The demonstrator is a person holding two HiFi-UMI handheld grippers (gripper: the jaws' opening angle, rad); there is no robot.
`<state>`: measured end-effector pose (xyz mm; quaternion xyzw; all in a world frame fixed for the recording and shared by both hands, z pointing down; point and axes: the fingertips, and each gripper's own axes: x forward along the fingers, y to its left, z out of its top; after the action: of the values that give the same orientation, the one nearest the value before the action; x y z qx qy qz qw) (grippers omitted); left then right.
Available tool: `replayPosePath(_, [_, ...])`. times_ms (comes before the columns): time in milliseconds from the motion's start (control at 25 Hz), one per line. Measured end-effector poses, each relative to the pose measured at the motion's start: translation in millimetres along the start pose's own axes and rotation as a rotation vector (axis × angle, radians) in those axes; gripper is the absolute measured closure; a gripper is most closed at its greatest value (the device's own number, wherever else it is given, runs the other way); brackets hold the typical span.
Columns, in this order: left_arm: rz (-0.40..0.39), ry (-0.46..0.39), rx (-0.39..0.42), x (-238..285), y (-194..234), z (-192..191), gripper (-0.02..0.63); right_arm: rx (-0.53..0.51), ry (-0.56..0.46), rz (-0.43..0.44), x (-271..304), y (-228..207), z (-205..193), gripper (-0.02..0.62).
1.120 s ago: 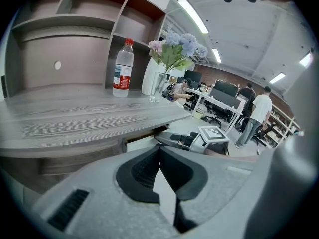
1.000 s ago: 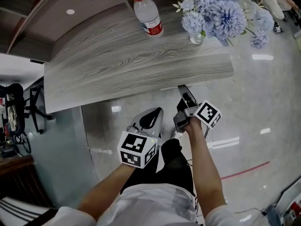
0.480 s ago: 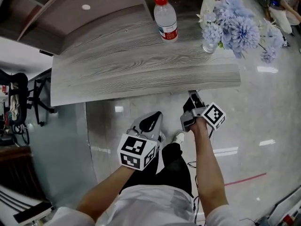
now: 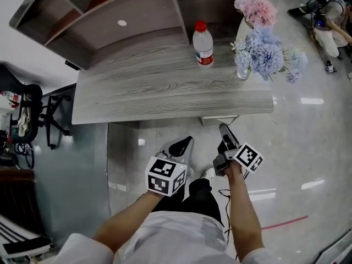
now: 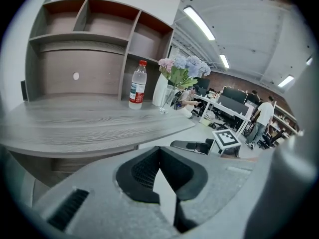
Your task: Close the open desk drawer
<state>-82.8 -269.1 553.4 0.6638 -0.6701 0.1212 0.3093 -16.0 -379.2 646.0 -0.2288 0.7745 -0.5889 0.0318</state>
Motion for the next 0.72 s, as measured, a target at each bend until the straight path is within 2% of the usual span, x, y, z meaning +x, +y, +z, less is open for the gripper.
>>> replayPosePath(160, [-0.008,-0.010,-0.008,-15.2,-9.0,9.3,0.603,-0.207,0.042,-0.007,-19.2,42.4,-2.3,0.535])
replayPosePath(280, [-0.028,-0.028,0.018,-22.0,-16.0,20.9,0.603,-0.338,0.037,-0.003,-26.4,74.1,-0.5,0.551])
replayPosePath(600, [-0.098,-0.076,0.079,-38.6,-20.7,37.0,0.603,-0.618,0.017,-0.052,-45.8,141.5,-18.2,0.571])
replayPosePath(720, [-0.134,-0.091,0.099,-48.6,-22.8,37.1,0.603,-0.688,-0.001,-0.076,-52.9,162.7,-31.7,0.577])
